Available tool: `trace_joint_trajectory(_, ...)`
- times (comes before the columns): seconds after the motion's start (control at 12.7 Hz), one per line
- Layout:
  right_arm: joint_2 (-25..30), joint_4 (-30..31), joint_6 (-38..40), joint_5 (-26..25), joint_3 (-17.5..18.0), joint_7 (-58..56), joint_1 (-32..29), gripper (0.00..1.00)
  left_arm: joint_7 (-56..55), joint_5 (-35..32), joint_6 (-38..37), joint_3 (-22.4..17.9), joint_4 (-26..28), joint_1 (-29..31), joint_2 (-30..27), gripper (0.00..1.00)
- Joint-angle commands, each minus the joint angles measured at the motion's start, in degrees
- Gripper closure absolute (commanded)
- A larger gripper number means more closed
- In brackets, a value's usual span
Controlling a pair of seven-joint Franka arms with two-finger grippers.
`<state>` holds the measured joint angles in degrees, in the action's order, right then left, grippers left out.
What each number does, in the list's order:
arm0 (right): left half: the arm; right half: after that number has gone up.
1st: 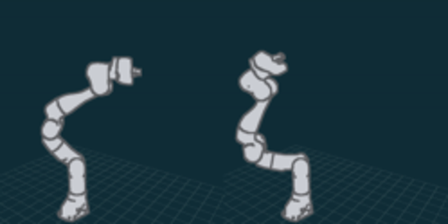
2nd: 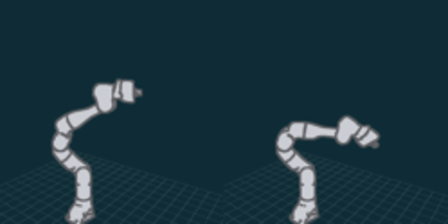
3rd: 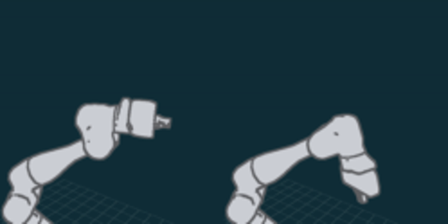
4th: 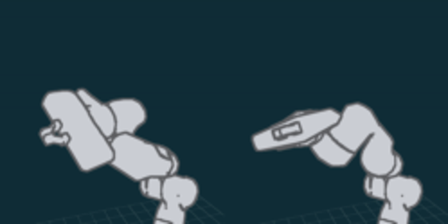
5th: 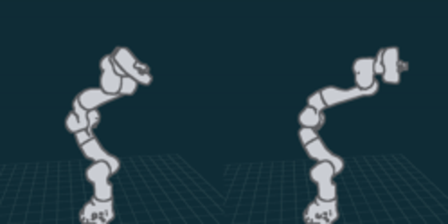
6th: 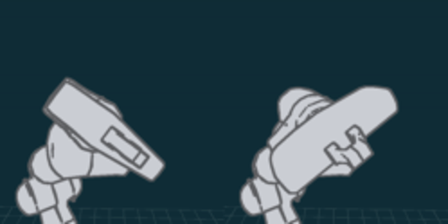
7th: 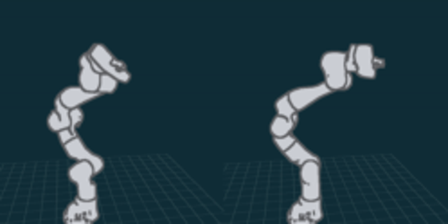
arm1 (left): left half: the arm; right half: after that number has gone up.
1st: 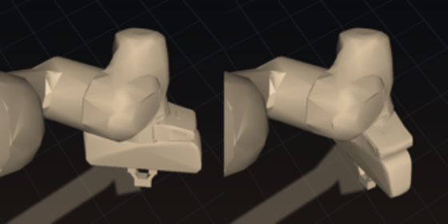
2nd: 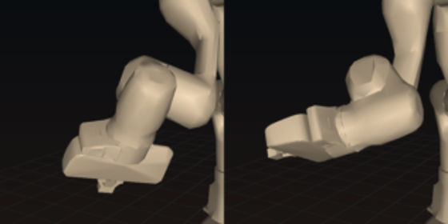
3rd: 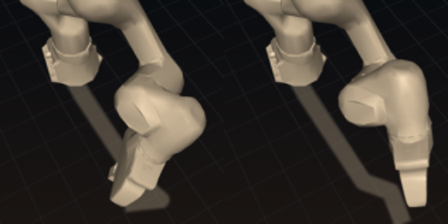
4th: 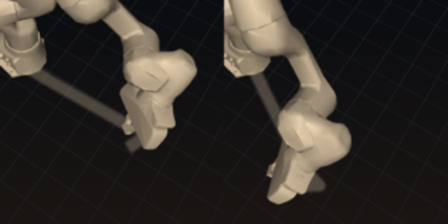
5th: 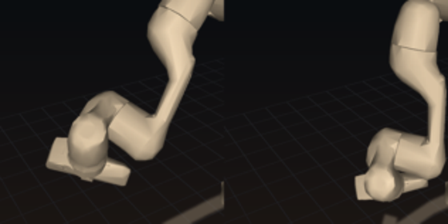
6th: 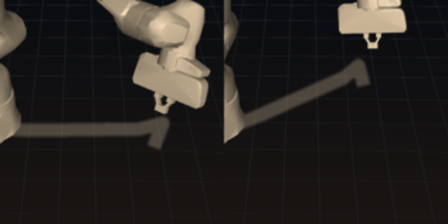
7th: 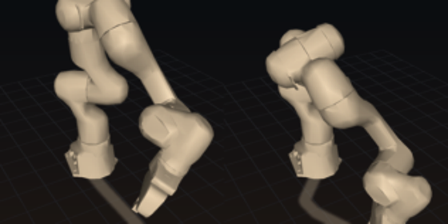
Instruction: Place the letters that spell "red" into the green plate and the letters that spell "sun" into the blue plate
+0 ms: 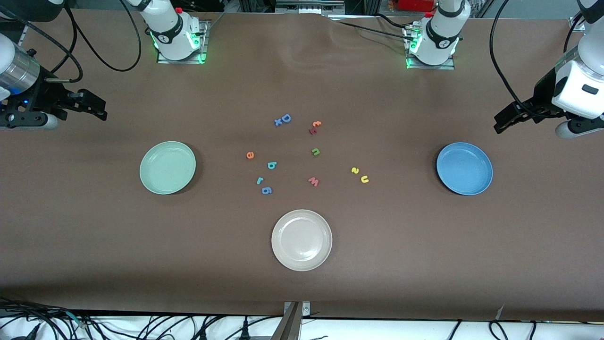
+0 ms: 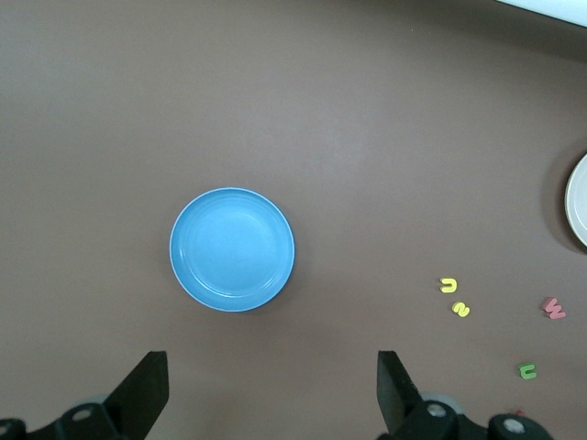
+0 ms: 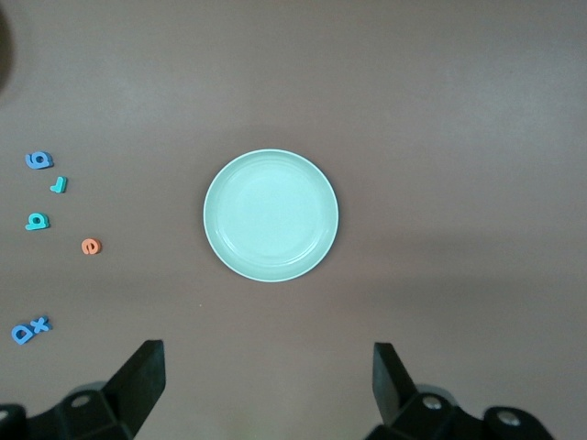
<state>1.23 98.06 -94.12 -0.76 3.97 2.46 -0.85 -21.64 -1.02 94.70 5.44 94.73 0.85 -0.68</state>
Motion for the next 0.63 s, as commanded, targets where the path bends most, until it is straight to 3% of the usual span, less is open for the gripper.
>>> trace_joint_trajectory(0.0,-0.4,-1.4,1.3,-0.6,0.3,-0.9,-0.6,0.00,-0.2,0.9,-1.0,0.1,-1.4,0.2,0.2,0.00)
trace_joint_trajectory(0.55,-0.4,-1.4,1.4,-0.6,0.3,-0.9,-0.6,0.00,-0.3,0.9,-1.0,0.4,-1.4,0.2,0.2,0.00)
